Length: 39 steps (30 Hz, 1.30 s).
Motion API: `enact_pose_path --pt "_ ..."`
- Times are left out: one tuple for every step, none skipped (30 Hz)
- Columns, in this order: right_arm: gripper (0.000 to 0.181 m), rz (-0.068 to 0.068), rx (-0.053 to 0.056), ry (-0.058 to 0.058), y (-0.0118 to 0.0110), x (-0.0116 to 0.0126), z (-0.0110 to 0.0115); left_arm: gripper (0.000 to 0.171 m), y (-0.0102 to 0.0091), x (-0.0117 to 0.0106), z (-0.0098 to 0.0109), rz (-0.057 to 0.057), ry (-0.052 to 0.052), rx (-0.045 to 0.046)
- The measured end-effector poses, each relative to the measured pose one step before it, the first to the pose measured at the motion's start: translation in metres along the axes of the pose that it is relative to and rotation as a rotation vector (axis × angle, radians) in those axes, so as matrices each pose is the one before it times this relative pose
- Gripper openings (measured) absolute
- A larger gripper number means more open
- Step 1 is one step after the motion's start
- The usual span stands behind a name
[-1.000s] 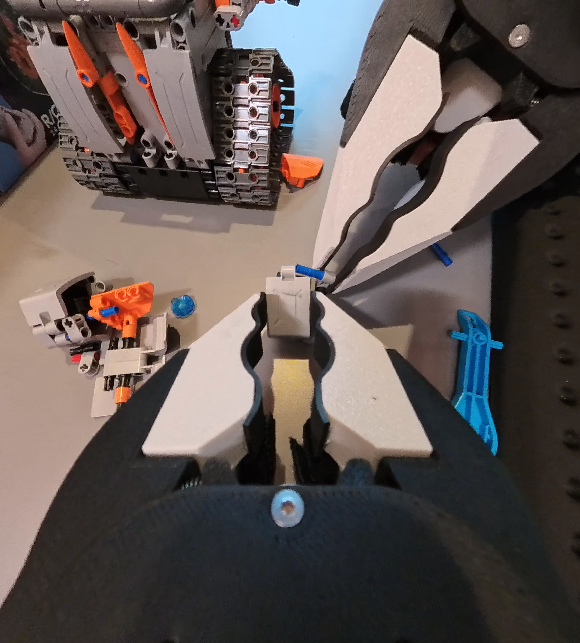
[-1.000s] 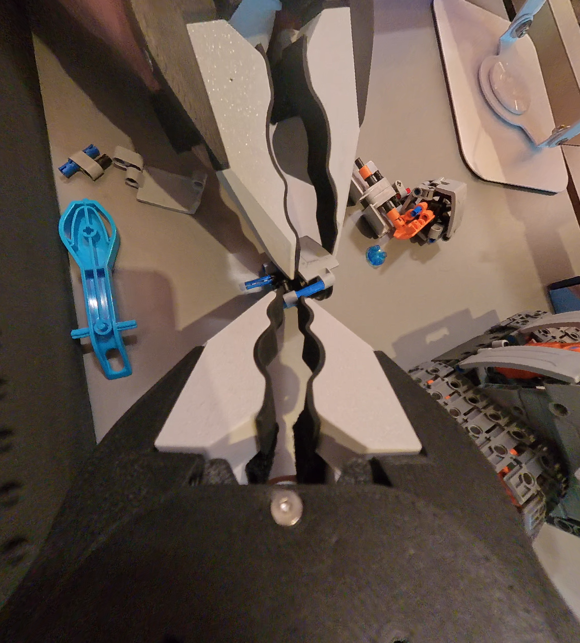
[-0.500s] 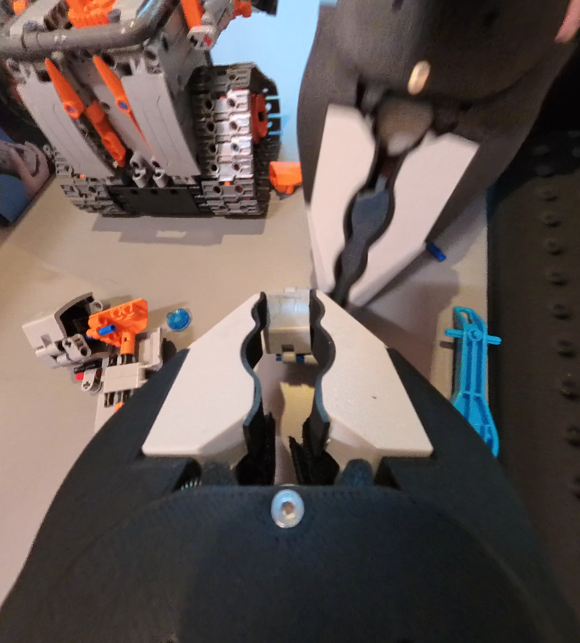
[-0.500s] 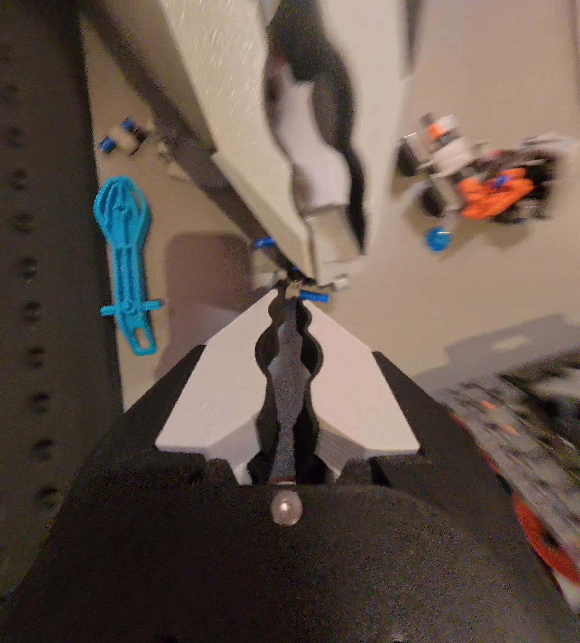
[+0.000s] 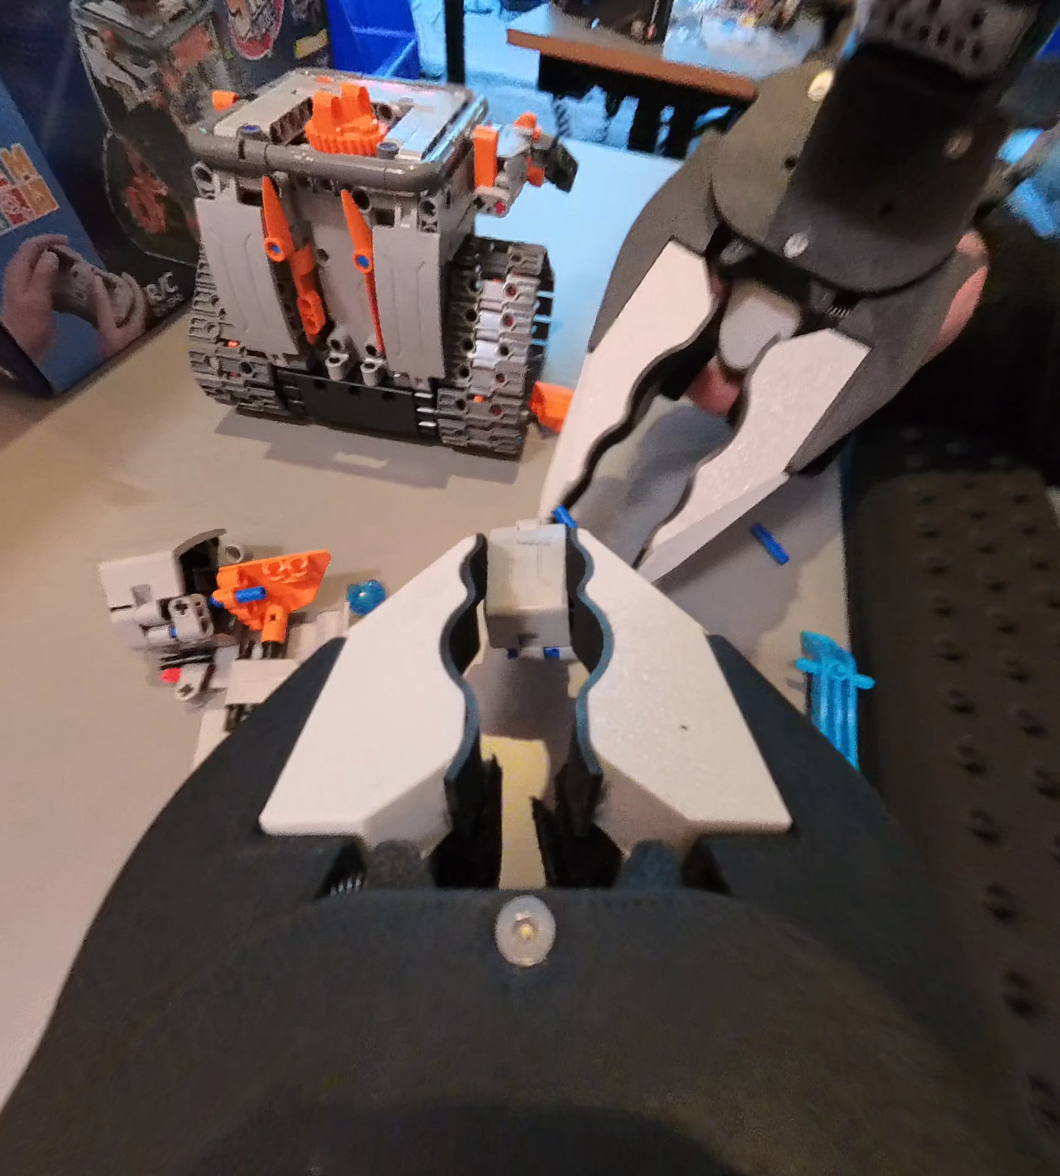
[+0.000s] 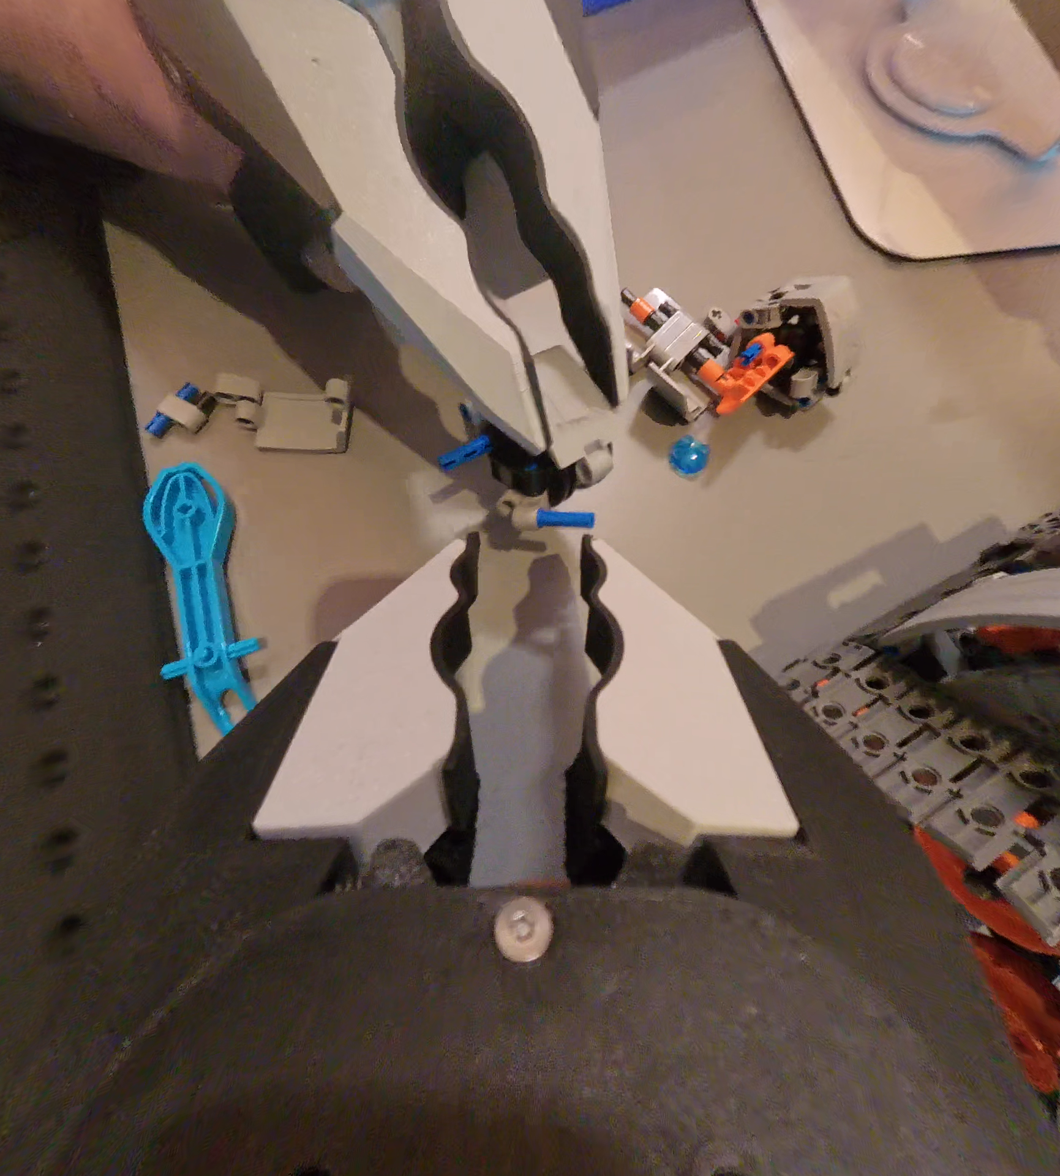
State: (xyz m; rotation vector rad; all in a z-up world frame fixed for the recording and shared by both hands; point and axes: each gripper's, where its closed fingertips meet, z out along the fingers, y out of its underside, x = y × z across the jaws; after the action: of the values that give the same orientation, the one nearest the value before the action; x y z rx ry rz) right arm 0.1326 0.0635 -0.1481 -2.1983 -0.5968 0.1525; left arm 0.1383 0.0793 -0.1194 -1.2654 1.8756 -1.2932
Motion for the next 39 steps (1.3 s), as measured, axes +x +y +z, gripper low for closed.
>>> enact_pose_path --pt "0.034 -0.0083 0.0058 0.0185 -0.00169 0.00302 0.00153 0.022 -0.00122 0.00017 -0.00022 -0.0341 0.0177 0.01227" --pt "0.033 -0.0189 0.0083 0.0066 -0.00229 0.00075 0.00084 0.022 -0.00078 -0.00037 -0.00057 -0.0245 0.0134 0.00905" --pt "0.029 -0.0275 0.0211 0.0043 -0.00448 -0.00078 -0.00043 0.022 -0.00154 0.00056 -0.00099 -0.0312 0.0224 0.01367" --pt "0.028 -0.0246 0.0309 0.0126 -0.00596 0.00022 -0.00179 0.022 -0.00403 0.00083 -0.00197 -0.0339 0.0249 0.02854" --pt "0.027 -0.0048 0.0311 0.0025 -0.00505 0.00021 -0.00224 0.022 -0.00475 0.00017 -0.00311 -0.0271 0.0220 0.03130" --pt "0.027 0.0187 0.0352 -0.0135 -0.00527 -0.00030 -0.00270 0.022 -0.00360 0.00088 -0.00231 -0.0256 0.0243 0.02588" --pt "0.027 0.0171 0.0335 -0.0173 -0.00543 -0.00047 -0.00340 0.022 -0.00363 0.00182 -0.00179 -0.0232 0.0259 0.02579" --pt "0.026 0.0043 0.0243 -0.0120 -0.00413 -0.00057 -0.00265 0.022 -0.00375 0.00197 -0.00154 -0.0108 0.0189 0.02157" --pt "0.026 0.0058 0.0067 -0.0083 -0.00082 -0.00026 -0.00043 0.022 -0.00178 0.00106 -0.00067 0.0017 0.0050 0.00817" --pt "0.025 0.0107 -0.0038 -0.0145 0.00131 -0.00126 0.00092 0.022 0.00105 0.00085 0.00049 0.0077 0.0009 -0.00744" --pt "0.022 0.0060 0.0002 -0.0166 0.00076 -0.00166 0.00045 0.022 0.00057 0.00114 0.00049 0.0032 0.0044 -0.00162" --pt "0.020 0.0060 0.0153 -0.0104 -0.00170 -0.00054 -0.00093 0.022 -0.00218 0.00093 -0.00098 -0.0046 0.0080 0.01176" --pt "0.020 0.0191 0.0234 -0.0120 -0.00326 -0.00014 -0.00137 0.022 -0.00245 0.00042 -0.00125 -0.0091 0.0081 0.01257" --pt "0.020 0.0166 0.0158 -0.0112 -0.00224 -0.00017 -0.00079 0.022 -0.00171 0.00033 -0.00113 -0.0119 0.0082 0.00959" --pt "0.020 0.0016 0.0052 0.0008 -0.00081 0.00073 -0.00030 0.022 -0.00091 -0.00036 -0.00082 -0.0067 0.0020 0.00588" --pt "0.020 -0.0021 0.0082 0.0020 -0.00158 0.00015 -0.00061 0.022 -0.00092 0.00006 -0.00085 -0.0012 0.0012 0.00611" --pt "0.020 0.0093 0.0168 -0.0097 -0.00265 -0.00139 -0.00095 0.022 -0.00196 0.00141 -0.00080 -0.0038 0.0103 0.01033" --pt "0.020 0.0191 0.0134 -0.0102 -0.00176 -0.00050 -0.00068 0.022 -0.00157 0.00055 -0.00077 -0.0020 0.0023 0.00834" --pt "0.020 0.0179 0.0105 -0.0052 -0.00108 0.00066 -0.00089 0.022 -0.00098 -0.00038 -0.00055 0.0078 -0.0078 0.00438" --pt "0.020 0.0153 0.0151 -0.0089 -0.00203 -0.00012 -0.00105 0.022 -0.00165 0.00068 -0.00059 0.0084 -0.0015 0.00688" --pt "0.022 0.0155 0.0157 -0.0118 -0.00211 -0.00070 -0.00066 0.022 -0.00240 0.00108 -0.00080 -0.0001 0.0033 0.01185" --pt "0.026 0.0154 0.0085 -0.0075 -0.00114 -0.00014 0.00015 0.022 -0.00127 -0.00007 -0.00052 0.0017 -0.0036 0.00679" --pt "0.033 0.0103 0.0040 -0.0040 -0.00078 0.00008 0.00029 0.022 0.00020 -0.00093 -0.00020 0.0089 -0.0098 -0.00164" --pt "0.036 0.0028 0.0073 -0.0036 -0.00148 -0.00068 0.00003 0.022 -0.00016 0.00064 0.00016 0.0019 0.0024 0.00063" --pt "0.036 -0.0029 0.0072 0.0015 -0.00152 -0.00038 0.00006 0.022 -0.00035 0.00123 0.00031 -0.0024 0.0064 0.00282" --pt "0.035 -0.0054 0.0015 0.0067 -0.00056 0.00032 0.00012 0.022 0.00010 0.00029 0.00044 0.0049 -0.0019 -0.00027" --pt "0.035 -0.0081 0.0001 0.0059 -0.00041 -0.00008 0.00020 0.022 -0.00017 -0.00013 0.00013 0.0107 -0.0077 -0.00004" --pt "0.032 -0.0121 0.0032 0.0038 -0.00073 -0.00083 0.00020 0.022 -0.00070 0.00117 0.00005 0.0039 0.0028 0.00316" --pt "0.024 -0.0143 0.0021 0.0037 -0.00065 -0.00067 -0.00005 0.022 -0.00084 0.00115 0.00009 -0.0021 0.0047 0.00553" --pt "0.023 -0.0077 -0.0007 0.0039 -0.00020 0.00010 -0.00001 0.022 0.00004 -0.00012 0.00000 0.0024 -0.0013 -0.00137" --pt "0.023 0.0007 0.0050 -0.0023 -0.00069 0.00000 -0.00002 0.022 -0.00065 0.00007 -0.00033 0.0019 0.0009 0.00381" --pt "0.023 0.0035 0.0057 -0.0075 -0.00069 -0.00064 -0.00026 0.022 -0.00064 0.00050 -0.00034 0.0010 0.0035 0.00369" --pt "0.022 -0.0010 0.0034 -0.0076 -0.00053 -0.00063 -0.00054 0.022 0.00006 0.00084 0.00025 0.0028 0.0044 -0.00033" --pt "0.021 -0.0015 0.0052 -0.0045 -0.00077 -0.00017 -0.00079 0.022 -0.00004 0.00028 0.00016 0.0008 0.0014 -0.00031" --pt "0.019 0.0032 0.0094 -0.0078 -0.00134 -0.00052 -0.00093 0.022 -0.00054 0.00054 -0.00019 0.0014 0.0042 0.00272" --pt "0.019 0.0051 0.0070 -0.0114 -0.00099 -0.00096 -0.00060 0.022 -0.00072 0.00147 -0.00017 -0.0004 0.0114 0.00354" --pt "0.019 0.0010 0.0039 -0.0074 -0.00039 -0.00056 -0.00032 0.022 -0.00024 0.00065 -0.00006 0.0016 0.0047 0.00057" --pt "0.019 -0.0013 0.0022 -0.0058 -0.00019 -0.00072 -0.00019 0.022 -0.00011 0.00085 0.00006 0.0055 0.0017 -0.00069" --pt "0.019 -0.0019 0.0044 -0.0075 -0.00066 -0.00109 -0.00050 0.022 -0.00046 0.00152 0.00012 0.0061 0.0054 0.00071"
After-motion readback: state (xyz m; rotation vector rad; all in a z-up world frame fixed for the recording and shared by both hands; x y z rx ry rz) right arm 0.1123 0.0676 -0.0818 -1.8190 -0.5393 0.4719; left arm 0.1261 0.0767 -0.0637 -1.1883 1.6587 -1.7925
